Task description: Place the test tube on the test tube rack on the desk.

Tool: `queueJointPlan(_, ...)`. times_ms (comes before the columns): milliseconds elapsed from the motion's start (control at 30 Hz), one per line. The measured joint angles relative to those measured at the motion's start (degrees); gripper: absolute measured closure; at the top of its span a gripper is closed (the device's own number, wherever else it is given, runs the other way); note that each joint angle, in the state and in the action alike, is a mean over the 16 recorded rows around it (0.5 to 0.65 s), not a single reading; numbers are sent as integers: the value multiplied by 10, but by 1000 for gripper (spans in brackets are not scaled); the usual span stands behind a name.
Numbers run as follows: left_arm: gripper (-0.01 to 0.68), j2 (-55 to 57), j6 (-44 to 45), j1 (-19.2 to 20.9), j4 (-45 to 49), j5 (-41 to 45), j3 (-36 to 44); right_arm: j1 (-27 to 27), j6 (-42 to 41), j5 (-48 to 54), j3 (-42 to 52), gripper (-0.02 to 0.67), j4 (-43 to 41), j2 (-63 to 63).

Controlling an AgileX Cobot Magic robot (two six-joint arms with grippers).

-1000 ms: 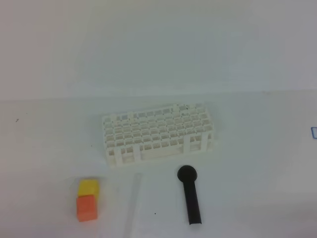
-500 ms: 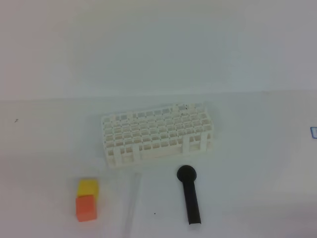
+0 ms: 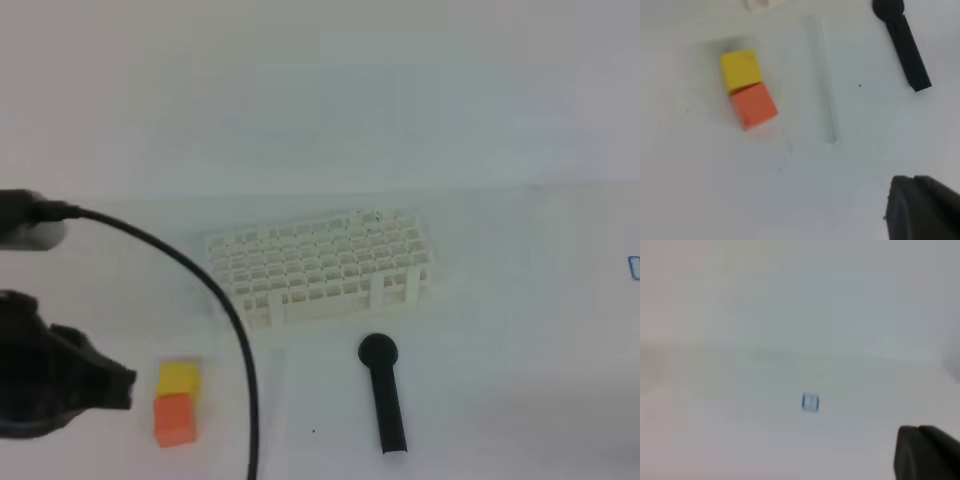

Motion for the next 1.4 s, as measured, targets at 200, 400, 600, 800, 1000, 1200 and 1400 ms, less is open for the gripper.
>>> queueJointPlan(200, 674, 100, 19, -31, -42, 3, -24, 0, 78, -196, 1, 650, 28, 0)
queueJointPlan(400, 674, 158, 41, -35, -95, -32, -24, 0, 171, -312, -39, 650, 7, 1)
queueJointPlan(600, 674, 183, 60, -35, -129, -64, -24, 3, 260, -218, -141, 650, -101, 41)
queueJointPlan(800, 674, 194, 62, -35, -125, -72, -24, 40, 269, 8, -268, 650, -209, 142)
queueJointPlan(1000, 674, 200, 56, -35, -119, -73, -24, 127, 193, 147, -343, 650, -203, 260)
queueJointPlan(1200, 674, 212, 42, -36, -117, -81, -24, 245, 91, 183, -362, 650, -93, 330)
queueJointPlan(1400, 674, 244, 19, -52, -107, -94, -24, 345, 6, 193, -360, 650, 17, 366)
